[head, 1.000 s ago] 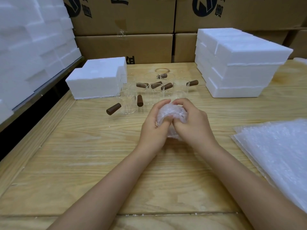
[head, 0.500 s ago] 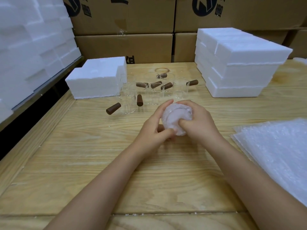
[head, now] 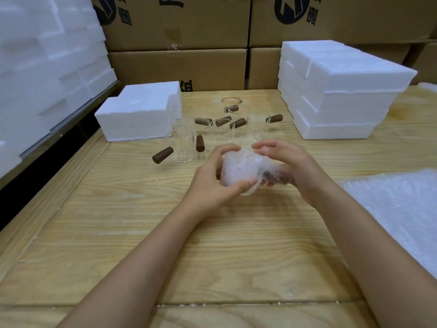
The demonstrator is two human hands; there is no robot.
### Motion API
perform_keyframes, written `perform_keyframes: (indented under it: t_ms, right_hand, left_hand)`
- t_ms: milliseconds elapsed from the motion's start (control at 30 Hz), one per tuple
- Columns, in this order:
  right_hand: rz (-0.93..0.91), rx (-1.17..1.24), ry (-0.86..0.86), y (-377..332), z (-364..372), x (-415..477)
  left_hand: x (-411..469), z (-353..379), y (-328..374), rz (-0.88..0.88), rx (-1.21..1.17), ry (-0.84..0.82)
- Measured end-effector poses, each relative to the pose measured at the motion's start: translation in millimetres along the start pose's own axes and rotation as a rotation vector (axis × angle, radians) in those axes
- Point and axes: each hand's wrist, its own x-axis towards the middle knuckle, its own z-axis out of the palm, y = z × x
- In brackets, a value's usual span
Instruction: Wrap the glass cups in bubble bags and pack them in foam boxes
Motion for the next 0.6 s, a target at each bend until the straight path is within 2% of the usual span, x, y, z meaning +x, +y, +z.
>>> perform_keyframes:
  t_ms: [133, 200, 367, 600]
  right_hand:
    - [-0.119, 0.08, 0.052, 4, 0, -1]
    - [-0.138, 0.126, 0.087, 6, 4, 1]
    - [-0.036, 0.228, 0.183, 13, 3, 6]
    - [-0.005, 0.345, 0.214, 16, 4, 8]
  left_hand:
    - [6, -1, -2, -0.128, -0.152, 0.11]
    - [7, -3, -3, -0.167, -0.194, 0.102]
    - [7, -6, 2, -0.282, -0.378, 0.048]
    - [5, -11, -3, -0.259, -0.378, -0.018]
